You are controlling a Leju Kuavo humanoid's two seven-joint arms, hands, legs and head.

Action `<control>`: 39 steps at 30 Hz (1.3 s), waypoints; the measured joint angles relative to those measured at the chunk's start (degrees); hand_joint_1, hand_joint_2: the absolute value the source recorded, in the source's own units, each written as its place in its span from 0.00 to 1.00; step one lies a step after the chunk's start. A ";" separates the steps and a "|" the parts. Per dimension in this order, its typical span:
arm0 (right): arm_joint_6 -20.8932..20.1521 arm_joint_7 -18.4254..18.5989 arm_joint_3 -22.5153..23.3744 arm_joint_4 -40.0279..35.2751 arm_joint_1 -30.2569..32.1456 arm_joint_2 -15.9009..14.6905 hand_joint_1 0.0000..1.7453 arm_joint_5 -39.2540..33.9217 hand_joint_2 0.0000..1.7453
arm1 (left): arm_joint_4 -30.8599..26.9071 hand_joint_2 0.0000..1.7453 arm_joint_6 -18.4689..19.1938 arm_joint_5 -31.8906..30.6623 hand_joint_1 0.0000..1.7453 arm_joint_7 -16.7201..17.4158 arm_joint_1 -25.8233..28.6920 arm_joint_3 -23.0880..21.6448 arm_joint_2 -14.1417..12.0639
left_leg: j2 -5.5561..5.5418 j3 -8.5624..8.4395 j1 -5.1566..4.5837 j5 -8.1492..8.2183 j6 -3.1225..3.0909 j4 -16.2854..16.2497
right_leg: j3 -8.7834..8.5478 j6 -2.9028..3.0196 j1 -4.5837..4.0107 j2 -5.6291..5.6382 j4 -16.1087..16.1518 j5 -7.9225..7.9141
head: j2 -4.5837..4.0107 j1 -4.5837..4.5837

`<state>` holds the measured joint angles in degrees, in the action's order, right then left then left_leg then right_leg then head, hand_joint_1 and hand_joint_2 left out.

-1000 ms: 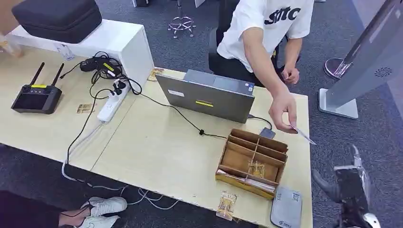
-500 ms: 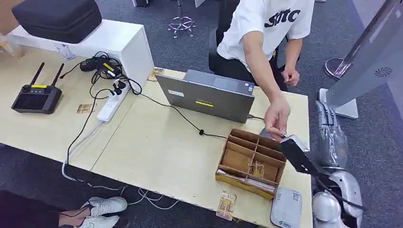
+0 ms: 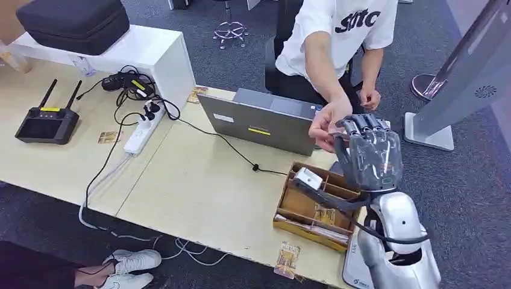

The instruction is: Pass the card to the sensor for recognition and then transmit it.

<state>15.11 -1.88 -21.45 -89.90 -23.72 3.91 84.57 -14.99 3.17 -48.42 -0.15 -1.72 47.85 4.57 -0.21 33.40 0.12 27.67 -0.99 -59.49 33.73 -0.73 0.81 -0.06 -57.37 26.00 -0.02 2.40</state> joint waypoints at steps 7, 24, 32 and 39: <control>0.74 0.83 -2.82 1.18 -1.53 -0.07 1.00 2.73 1.00 | 0.00 1.00 0.22 -1.40 0.00 -0.46 -0.39 1.25 0.26 | -0.01 0.01 0.00 -0.02 -0.03 0.00 | 0.00 -0.02 0.00 -0.01 0.00 -0.02 | 0.00 0.00; 5.86 -4.42 2.65 -5.86 10.35 -0.81 1.00 -8.99 1.00 | 0.00 1.00 -0.39 -2.12 0.00 -1.25 -0.33 4.72 1.40 | -0.02 0.10 -0.02 0.05 0.00 -0.02 | 0.16 -0.04 0.00 0.00 0.04 0.01 | 0.02 0.00; 9.18 -11.76 13.62 -9.01 22.02 -0.87 1.00 -15.15 1.00 | 0.00 1.00 -0.92 -2.05 0.00 -1.70 -0.03 8.42 2.27 | 0.19 0.14 -0.03 0.11 -0.07 -0.02 | 0.25 -0.03 0.02 0.15 0.06 -0.02 | 0.00 0.00; 6.85 -13.61 18.88 -10.43 27.61 -0.87 1.00 -23.72 1.00 | 0.00 1.00 -1.33 -2.10 0.00 -1.92 -0.13 10.16 2.82 | 0.05 0.12 -0.02 0.09 -0.06 -0.02 | 0.18 -0.04 0.00 0.01 0.05 -0.01 | 0.02 0.00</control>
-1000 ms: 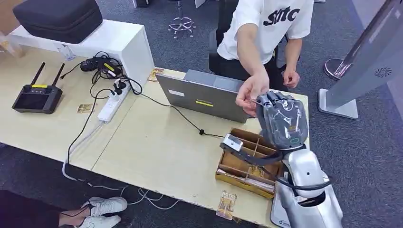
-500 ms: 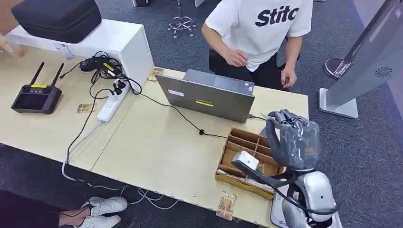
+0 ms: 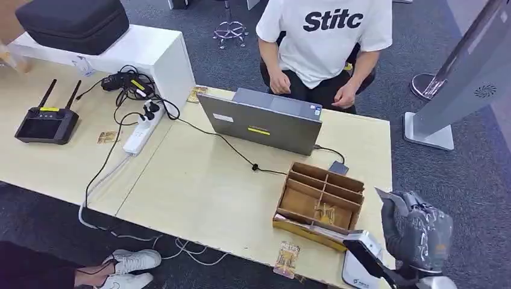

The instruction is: Pass the card to the sensor for recognition and then transmit it.

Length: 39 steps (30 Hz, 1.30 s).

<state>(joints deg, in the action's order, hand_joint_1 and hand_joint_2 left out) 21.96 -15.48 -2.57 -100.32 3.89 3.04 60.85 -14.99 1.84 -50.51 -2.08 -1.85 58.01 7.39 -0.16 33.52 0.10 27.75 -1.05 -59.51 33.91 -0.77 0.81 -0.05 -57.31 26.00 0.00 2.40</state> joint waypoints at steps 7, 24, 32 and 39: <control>-13.00 -13.06 13.81 1.51 6.62 1.62 1.00 -13.23 1.00 | -0.02 1.00 -0.04 -0.15 0.00 -0.46 0.15 3.30 0.59 | -0.02 0.08 -0.01 0.07 0.00 0.00 | 0.05 -0.03 0.02 0.00 0.00 0.03 | 0.00 0.00; -16.23 -12.10 16.55 14.73 6.68 3.19 1.00 -4.79 1.00 | -0.04 1.00 0.04 -3.35 0.00 -0.59 0.01 6.76 0.92 | 0.08 0.03 0.02 0.04 0.04 0.02 | 0.03 -0.01 -0.01 0.06 -0.03 0.02 | -0.02 0.00; -14.24 -9.74 13.46 19.58 4.67 3.17 1.00 -2.13 1.00 | -0.04 1.00 0.07 -4.37 0.00 -0.66 -0.27 7.00 0.92 | 0.18 -0.05 0.02 0.04 0.03 0.02 | -0.02 -0.01 -0.01 0.13 -0.02 0.01 | -0.02 0.00; -14.18 -9.76 13.39 19.69 4.65 3.17 1.00 -2.08 1.00 | -0.04 1.00 0.07 -4.39 0.00 -0.66 -0.28 7.00 0.92 | 0.18 -0.05 0.02 0.04 0.03 0.02 | -0.02 -0.01 -0.01 0.13 -0.02 0.01 | 0.00 0.00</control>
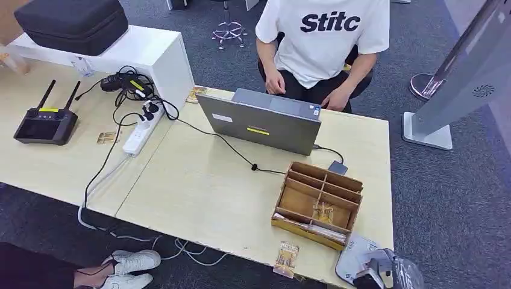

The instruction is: Pass the card to the sensor for recognition and then transmit it.

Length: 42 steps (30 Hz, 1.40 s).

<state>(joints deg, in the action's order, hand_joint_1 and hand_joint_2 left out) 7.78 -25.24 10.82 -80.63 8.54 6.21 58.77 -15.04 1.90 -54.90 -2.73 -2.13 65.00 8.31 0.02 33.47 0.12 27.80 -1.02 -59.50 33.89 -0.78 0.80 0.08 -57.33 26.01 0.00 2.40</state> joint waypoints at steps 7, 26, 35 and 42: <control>11.08 5.18 -2.08 -11.09 -0.10 -0.81 1.00 3.63 1.00 | 0.00 1.00 -0.02 -2.12 0.00 -0.33 -0.05 2.60 0.24 | -0.01 -0.01 -0.04 -0.01 -0.01 -0.01 | -0.01 0.00 0.04 0.00 0.00 -0.02 | 0.00 0.00; -0.92 9.06 -13.74 -23.33 -10.31 -1.36 1.00 1.23 1.00 | -0.11 1.00 1.16 -6.82 0.00 -0.92 -0.50 3.10 -0.02 | 0.09 0.08 0.01 -0.16 0.11 0.04 | 0.04 0.20 0.00 0.13 -0.08 -0.17 | -0.02 0.00; -4.63 17.09 -23.24 -7.05 -28.74 0.96 1.00 1.64 1.00 | -0.09 1.00 1.84 -10.17 0.00 -1.35 -1.81 2.64 -1.40 | 0.04 0.11 0.01 -0.49 0.17 0.03 | 0.15 0.12 -0.01 0.14 -0.13 -0.35 | -0.02 0.00; -5.55 19.91 -25.62 -1.49 -35.16 3.38 0.00 3.37 1.00 | -0.09 1.00 2.05 -11.30 0.00 -0.96 -2.01 2.49 -1.81 | -0.02 0.22 0.02 -0.48 0.17 0.04 | 0.24 0.13 -0.01 0.11 -0.16 -0.34 | 0.00 -0.02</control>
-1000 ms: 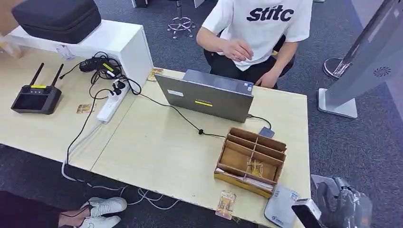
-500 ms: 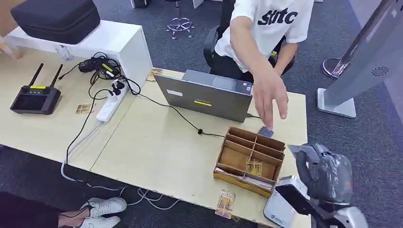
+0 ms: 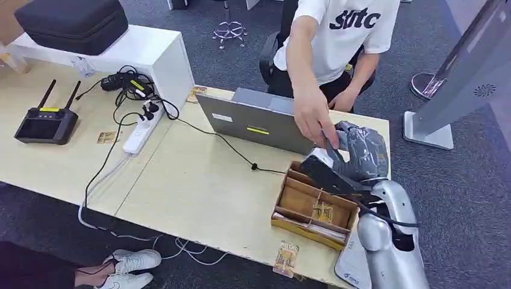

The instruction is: Pass the card to the sensor for recognition and then transmit it.

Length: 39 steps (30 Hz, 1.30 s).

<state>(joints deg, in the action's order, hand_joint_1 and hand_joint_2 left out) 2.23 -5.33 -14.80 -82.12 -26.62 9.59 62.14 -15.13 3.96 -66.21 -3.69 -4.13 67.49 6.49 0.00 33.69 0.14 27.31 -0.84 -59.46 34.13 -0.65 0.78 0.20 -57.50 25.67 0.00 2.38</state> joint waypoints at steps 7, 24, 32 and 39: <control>2.00 -1.81 -3.17 -0.16 0.28 1.55 0.00 -0.51 1.00 | 0.00 1.00 -0.04 -0.04 0.00 0.15 -0.09 -0.02 -0.15 | -0.07 0.09 -0.01 0.01 0.00 0.00 | 0.13 0.00 0.00 -0.05 0.01 0.03 | -0.02 0.02; 15.47 -3.45 -13.11 -20.08 25.66 -3.36 0.00 8.75 1.00 | 0.00 1.00 -1.20 2.38 0.00 -0.09 0.28 0.76 0.74 | -0.08 0.09 -0.01 0.19 0.06 0.02 | 0.14 0.08 0.00 -0.11 0.03 0.17 | 0.00 0.02; 13.86 -3.69 -16.07 -18.11 29.68 -5.16 0.00 9.86 1.00 | 0.00 1.00 -1.20 2.25 0.00 -0.68 0.21 1.51 0.90 | -0.05 0.07 0.00 0.18 0.07 0.03 | 0.13 0.09 -0.01 -0.11 0.03 0.17 | 0.00 0.02; 10.27 -1.74 -17.36 -12.87 29.84 -5.31 0.00 9.34 1.00 | 0.00 1.00 -1.18 1.77 0.00 -0.72 0.10 1.57 0.87 | -0.04 0.07 0.00 0.17 0.08 0.03 | 0.12 0.09 -0.01 -0.10 0.01 0.16 | 0.00 0.02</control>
<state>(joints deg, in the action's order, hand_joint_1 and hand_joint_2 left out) 12.50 -7.08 -32.15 -94.99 3.22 4.28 71.47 -15.13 2.78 -64.43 -4.42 -4.03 69.07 7.37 -0.04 33.75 0.15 27.48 -0.77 -59.43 34.25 -0.56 0.77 0.10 -57.48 25.83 0.00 2.40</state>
